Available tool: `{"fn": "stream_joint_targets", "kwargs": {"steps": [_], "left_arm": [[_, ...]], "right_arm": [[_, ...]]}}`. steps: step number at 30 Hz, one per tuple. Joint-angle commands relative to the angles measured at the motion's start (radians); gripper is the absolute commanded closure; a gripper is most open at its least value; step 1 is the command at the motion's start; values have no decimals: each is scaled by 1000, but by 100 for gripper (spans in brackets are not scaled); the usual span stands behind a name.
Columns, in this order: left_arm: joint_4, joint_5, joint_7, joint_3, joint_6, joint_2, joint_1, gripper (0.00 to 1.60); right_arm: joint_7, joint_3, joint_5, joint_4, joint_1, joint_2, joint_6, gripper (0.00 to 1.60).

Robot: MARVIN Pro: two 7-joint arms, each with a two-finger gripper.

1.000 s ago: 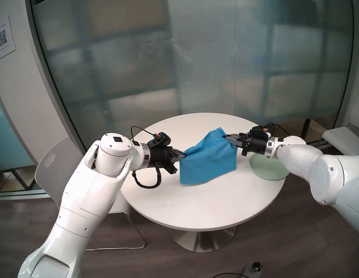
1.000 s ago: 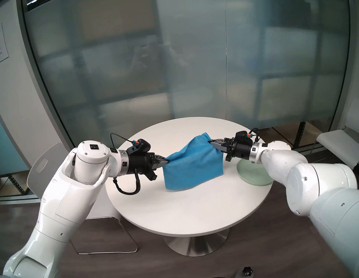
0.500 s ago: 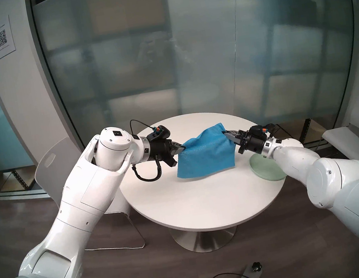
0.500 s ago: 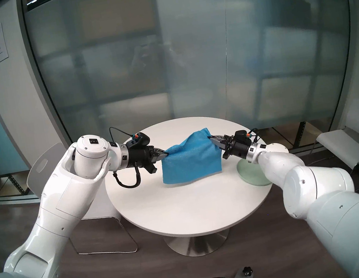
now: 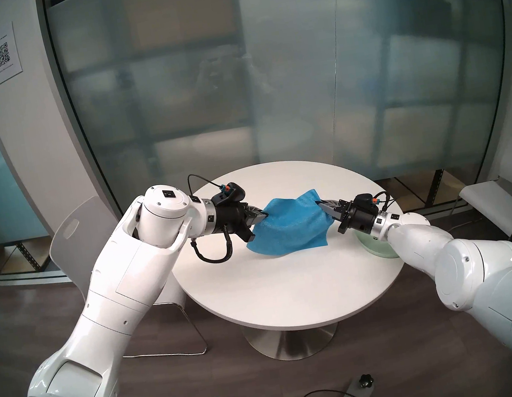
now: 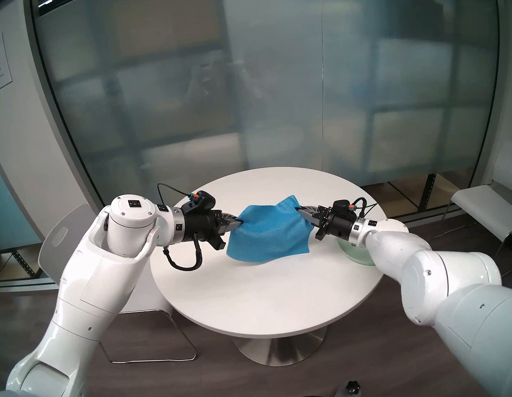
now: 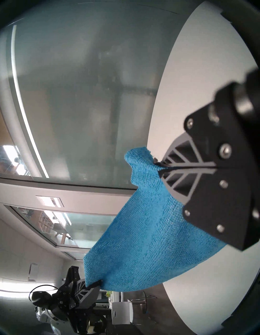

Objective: Fold the napkin in half twice and place it beside the plate

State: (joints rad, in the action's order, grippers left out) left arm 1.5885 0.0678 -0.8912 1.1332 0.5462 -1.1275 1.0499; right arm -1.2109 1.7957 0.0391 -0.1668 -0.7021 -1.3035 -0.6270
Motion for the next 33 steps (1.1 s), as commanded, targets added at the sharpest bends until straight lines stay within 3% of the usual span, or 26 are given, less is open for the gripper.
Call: {"fn": "stream_joint_targets", "kwargs": {"steps": [1, 33], "left_arm": [[19, 12, -18, -8, 5, 9, 39, 160], [22, 28, -71, -16, 5, 59, 152, 160]], "right_arm": [[-88, -2, 6, -22, -5, 5, -16, 160], [-47, -41, -27, -20, -119, -5, -41, 160]]}}
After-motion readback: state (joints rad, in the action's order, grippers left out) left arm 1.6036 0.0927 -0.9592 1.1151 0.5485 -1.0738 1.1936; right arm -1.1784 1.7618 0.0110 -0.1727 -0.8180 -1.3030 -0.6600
